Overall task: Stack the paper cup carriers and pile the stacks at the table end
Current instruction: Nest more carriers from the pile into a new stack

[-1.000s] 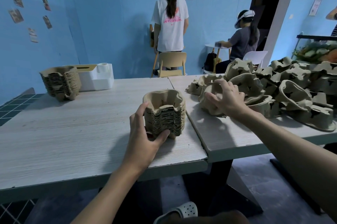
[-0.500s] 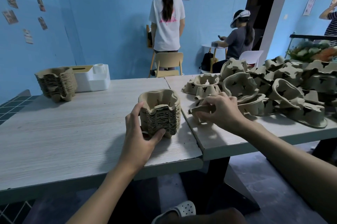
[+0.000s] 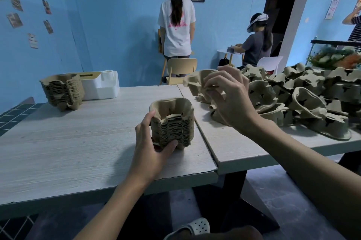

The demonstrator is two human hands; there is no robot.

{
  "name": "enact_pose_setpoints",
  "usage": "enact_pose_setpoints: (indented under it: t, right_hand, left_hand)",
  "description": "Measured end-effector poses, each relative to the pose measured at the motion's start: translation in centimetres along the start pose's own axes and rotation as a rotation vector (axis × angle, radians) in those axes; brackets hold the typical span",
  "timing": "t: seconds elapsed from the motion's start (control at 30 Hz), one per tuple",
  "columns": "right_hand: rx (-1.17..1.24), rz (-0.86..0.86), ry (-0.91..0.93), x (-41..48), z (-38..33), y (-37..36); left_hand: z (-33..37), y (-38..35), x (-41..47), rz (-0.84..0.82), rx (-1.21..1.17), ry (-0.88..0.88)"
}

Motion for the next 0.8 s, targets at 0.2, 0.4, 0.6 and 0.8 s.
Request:
enact_pose_setpoints:
  t: [0.2,0.4,0.6,0.8]
  right_hand:
    - [0.169,-0.065,0.051,1.0,-2.6,-3.2]
    - [0.264,-0.225,0.08,0.0,-3.5,-5.6]
    - [0.376,-0.31,0.002,-0.8,-3.1,-6.1]
    - [0.41,-0.491,-0.231,-2.2,-1.3,-7.4]
  left_hand:
    - [0.2,-0.3,0.1,-0.018,-0.035,-0.024]
    - [-0.2,0.0,0.1,-0.001,-0.057,0.033]
    - [-0.6,-0.1,0.3,0.006,-0.063,0.059]
    - [-0.5,-0.1,0.2,0.012,-0.081,0.064]
Point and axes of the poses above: each hand's wrist, its own x-axis towards the middle knuckle, its own y-axis out of the back of the hand, z = x × y, the point moved 9 cm from there along x, towards the middle knuckle, and after that the axes turned 6 degrees about z, right-handed, at the moved point
